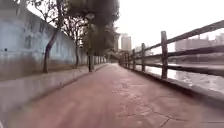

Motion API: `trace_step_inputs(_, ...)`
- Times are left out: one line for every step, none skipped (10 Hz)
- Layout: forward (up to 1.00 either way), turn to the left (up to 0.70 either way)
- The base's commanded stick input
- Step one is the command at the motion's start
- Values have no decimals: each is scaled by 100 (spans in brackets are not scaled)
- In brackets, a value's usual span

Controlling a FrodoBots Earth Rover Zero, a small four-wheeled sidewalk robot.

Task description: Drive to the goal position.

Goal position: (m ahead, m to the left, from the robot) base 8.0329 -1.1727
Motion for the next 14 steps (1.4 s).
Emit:
trace_step_inputs(100,0)
trace_step_inputs(100,0)
trace_step_inputs(100,0)
trace_step_inputs(100,0)
trace_step_inputs(100,0)
trace_step_inputs(100,0)
trace_step_inputs(100,0)
trace_step_inputs(100,0)
trace_step_inputs(100,0)
trace_step_inputs(100,0)
trace_step_inputs(100,0)
trace_step_inputs(100,30)
trace_step_inputs(100,39)
trace_step_inputs(100,16)
